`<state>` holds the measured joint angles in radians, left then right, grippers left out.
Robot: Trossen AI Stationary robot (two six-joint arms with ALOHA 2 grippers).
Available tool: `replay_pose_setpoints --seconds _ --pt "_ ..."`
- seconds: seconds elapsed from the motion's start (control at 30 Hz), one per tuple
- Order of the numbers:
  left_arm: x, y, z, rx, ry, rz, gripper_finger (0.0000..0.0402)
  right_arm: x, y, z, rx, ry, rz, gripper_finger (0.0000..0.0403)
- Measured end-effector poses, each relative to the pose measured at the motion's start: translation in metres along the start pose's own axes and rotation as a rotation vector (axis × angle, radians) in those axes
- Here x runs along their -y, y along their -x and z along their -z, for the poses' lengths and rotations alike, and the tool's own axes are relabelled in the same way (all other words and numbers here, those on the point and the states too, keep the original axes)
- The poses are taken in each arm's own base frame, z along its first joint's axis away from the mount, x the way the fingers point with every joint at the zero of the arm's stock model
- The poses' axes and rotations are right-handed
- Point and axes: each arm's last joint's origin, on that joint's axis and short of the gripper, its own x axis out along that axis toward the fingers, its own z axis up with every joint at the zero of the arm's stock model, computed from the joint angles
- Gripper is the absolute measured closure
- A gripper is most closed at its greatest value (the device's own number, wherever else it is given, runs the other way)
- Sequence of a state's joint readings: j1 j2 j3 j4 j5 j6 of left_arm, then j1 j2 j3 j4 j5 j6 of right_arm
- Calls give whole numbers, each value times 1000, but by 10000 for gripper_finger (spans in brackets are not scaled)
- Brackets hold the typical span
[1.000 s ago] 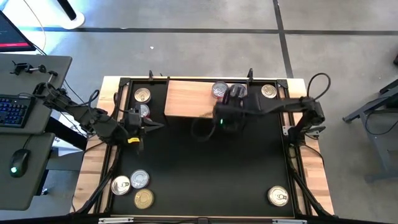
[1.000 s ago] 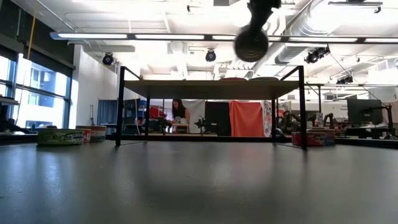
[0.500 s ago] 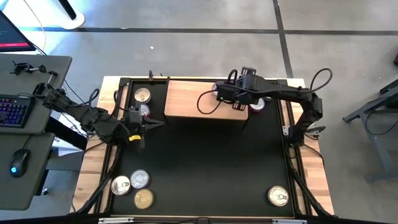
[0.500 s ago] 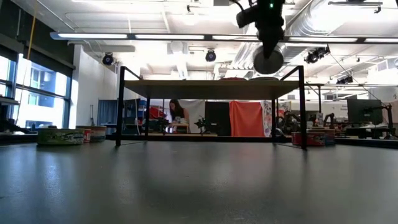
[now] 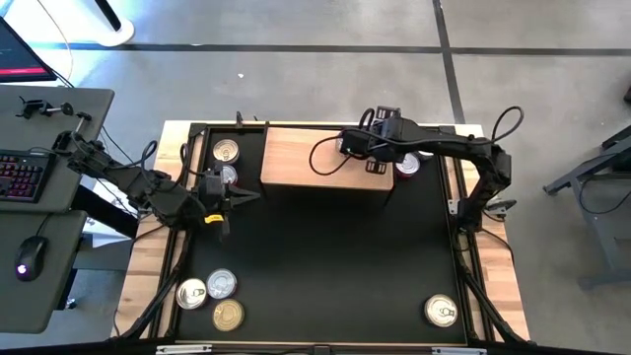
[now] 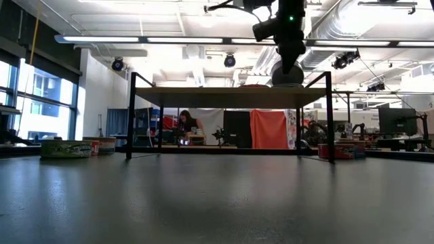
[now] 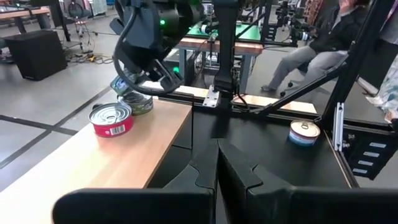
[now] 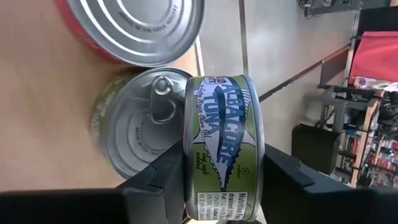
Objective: Stack canned seafood by type on shelf
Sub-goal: Stack the green tuna can on top of the green tuna can on the shelf
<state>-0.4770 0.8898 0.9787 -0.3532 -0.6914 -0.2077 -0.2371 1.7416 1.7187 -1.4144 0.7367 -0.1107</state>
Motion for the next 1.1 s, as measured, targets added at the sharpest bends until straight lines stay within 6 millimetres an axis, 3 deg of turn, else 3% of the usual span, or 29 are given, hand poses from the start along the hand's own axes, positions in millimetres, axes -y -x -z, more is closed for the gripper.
replay_pose_setpoints --seconds 1.1 --pt "-1 0 6 -51 -44 -11 401 2 -3 -1 14 -49 -101 251"
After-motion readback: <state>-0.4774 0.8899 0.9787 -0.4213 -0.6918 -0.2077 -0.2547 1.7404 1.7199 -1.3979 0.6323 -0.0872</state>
